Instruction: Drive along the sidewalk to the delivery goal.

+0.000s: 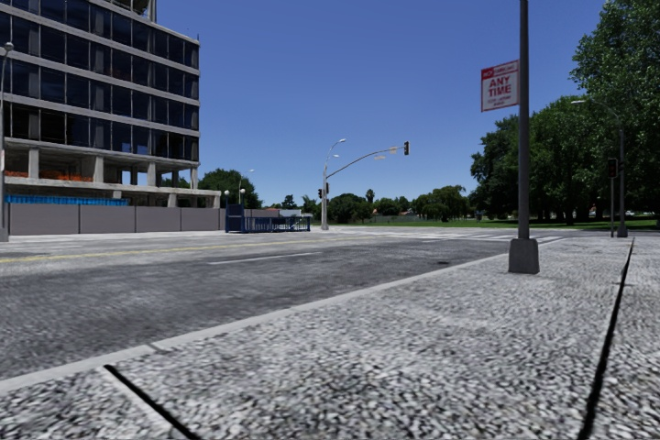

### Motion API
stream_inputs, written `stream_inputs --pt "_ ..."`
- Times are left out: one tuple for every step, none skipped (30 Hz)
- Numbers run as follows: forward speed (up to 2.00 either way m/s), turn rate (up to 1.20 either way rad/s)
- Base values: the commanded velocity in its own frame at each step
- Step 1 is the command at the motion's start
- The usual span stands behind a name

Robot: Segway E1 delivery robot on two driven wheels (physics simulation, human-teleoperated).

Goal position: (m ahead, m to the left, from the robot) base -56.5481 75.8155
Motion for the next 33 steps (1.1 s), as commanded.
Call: stream_inputs --pt "0.63 0.0" --pt "0.65 0.0" --pt "0.66 0.0" --pt "0.66 0.0" --pt "0.66 0.0" --pt "0.66 0.0" --pt "0.66 0.0" --pt "0.66 0.0" --pt "0.68 0.0" --pt "0.76 0.0" --pt "0.76 0.0" --pt "0.82 0.0" --pt "0.85 0.0" --pt "0.86 0.0" --pt "0.86 0.0" --pt "0.87 0.0" --pt "0.87 0.0" --pt "0.87 0.0" --pt "0.87 0.0" --pt "0.87 0.0" --pt "0.87 0.0" --pt "0.87 0.0" --pt "0.94 0.0" --pt "0.94 0.0" --pt "1.08 -0.21" --pt "1.19 -0.35" --pt "1.23 -0.42" --pt "1.24 -0.52" --pt "1.24 -0.6" --pt "1.24 -0.6" --pt "1.24 -0.72" --pt "1.24 -0.79" --pt "1.24 -0.81"
